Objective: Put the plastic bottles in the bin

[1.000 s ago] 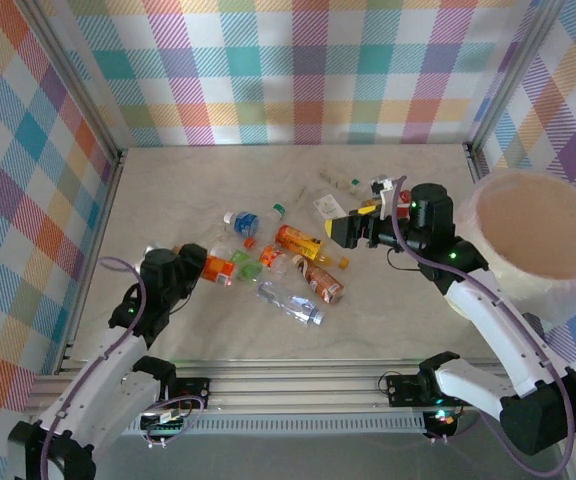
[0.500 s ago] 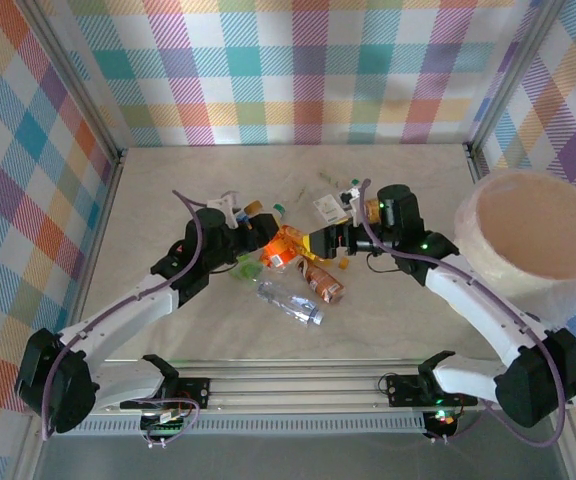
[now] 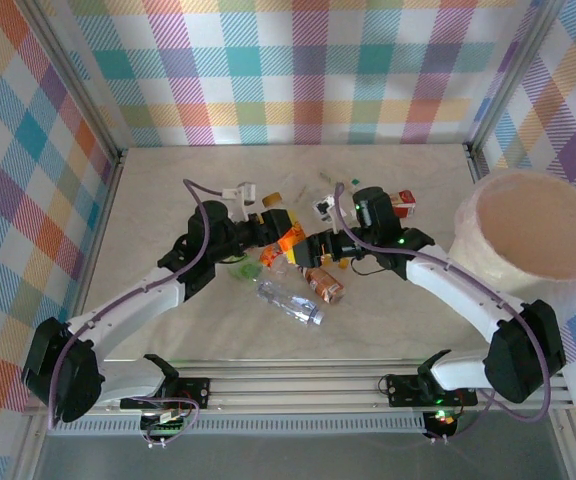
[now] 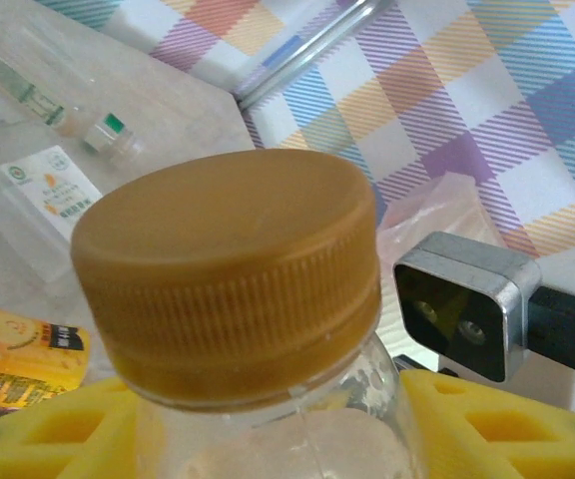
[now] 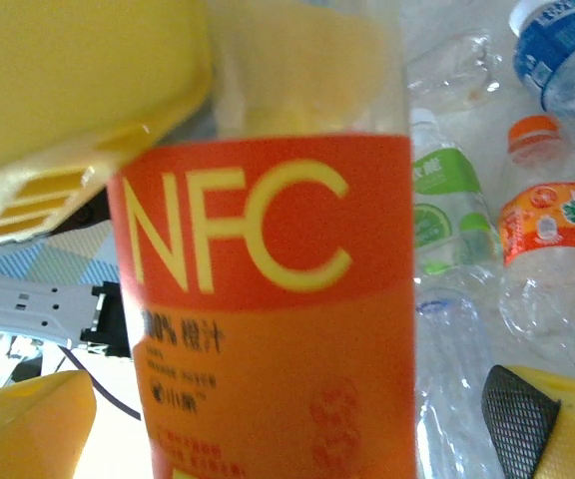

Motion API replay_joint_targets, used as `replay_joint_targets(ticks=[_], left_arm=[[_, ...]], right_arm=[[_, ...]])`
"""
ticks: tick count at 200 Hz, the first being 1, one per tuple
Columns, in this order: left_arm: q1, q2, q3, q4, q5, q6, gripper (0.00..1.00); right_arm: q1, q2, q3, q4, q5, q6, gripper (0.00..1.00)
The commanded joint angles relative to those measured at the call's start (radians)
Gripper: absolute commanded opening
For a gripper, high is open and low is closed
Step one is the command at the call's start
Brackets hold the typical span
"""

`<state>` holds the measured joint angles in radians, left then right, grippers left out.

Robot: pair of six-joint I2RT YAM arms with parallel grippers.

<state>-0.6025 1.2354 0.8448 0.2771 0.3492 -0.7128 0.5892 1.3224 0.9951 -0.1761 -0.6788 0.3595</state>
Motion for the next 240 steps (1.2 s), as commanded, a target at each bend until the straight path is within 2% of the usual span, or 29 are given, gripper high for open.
replay_joint_targets(ticks=[1, 47, 56, 80, 100, 135, 142, 155, 159, 189, 215, 240], left_arm=[[-0.015, 0.018, 0.04, 0.079, 0.076, 0.015, 0.57], [-0.029, 0.041, 0.057, 0.086, 0.085, 0.012, 0.57], [-0.031, 0.044, 0.059, 0.086, 0.083, 0.012, 0.57], [-0.032, 0.05, 0.061, 0.088, 0.081, 0.009, 0.57], [-0.034, 0.054, 0.065, 0.088, 0.082, 0.008, 0.57], [-0.036, 0.055, 0.079, 0.055, 0.068, 0.007, 0.59], [-0.036, 0.055, 0.088, 0.034, 0.068, 0.008, 0.67], [-0.036, 0.056, 0.121, -0.042, 0.062, 0.023, 0.95], [-0.035, 0.054, 0.13, -0.061, 0.056, 0.026, 1.0], [-0.036, 0.011, 0.115, -0.076, 0.012, 0.037, 1.0], [-0.036, -0.015, 0.106, -0.092, -0.01, 0.038, 1.0], [-0.035, -0.028, 0.106, -0.184, -0.12, 0.023, 1.0]], right_arm=[[0.007, 0.011, 0.03, 0.075, -0.09, 0.007, 1.0], [0.009, 0.018, 0.034, 0.055, -0.127, -0.009, 0.9], [0.009, 0.018, 0.034, 0.047, -0.127, -0.01, 0.84], [0.008, 0.024, 0.037, 0.034, -0.12, -0.009, 0.77], [0.009, 0.023, 0.051, 0.006, -0.052, -0.004, 0.65], [0.009, 0.002, 0.049, -0.01, -0.009, -0.04, 0.5], [0.008, -0.001, 0.052, -0.027, 0.019, -0.047, 0.47], [0.009, -0.011, 0.058, -0.063, 0.087, -0.058, 0.44], [0.009, -0.014, 0.061, -0.075, 0.116, -0.06, 0.43], [0.009, -0.07, 0.048, -0.127, 0.383, -0.039, 0.43], [0.007, -0.113, 0.043, -0.166, 0.533, -0.038, 0.43], [0.008, -0.159, 0.069, -0.231, 0.714, -0.07, 0.43]])
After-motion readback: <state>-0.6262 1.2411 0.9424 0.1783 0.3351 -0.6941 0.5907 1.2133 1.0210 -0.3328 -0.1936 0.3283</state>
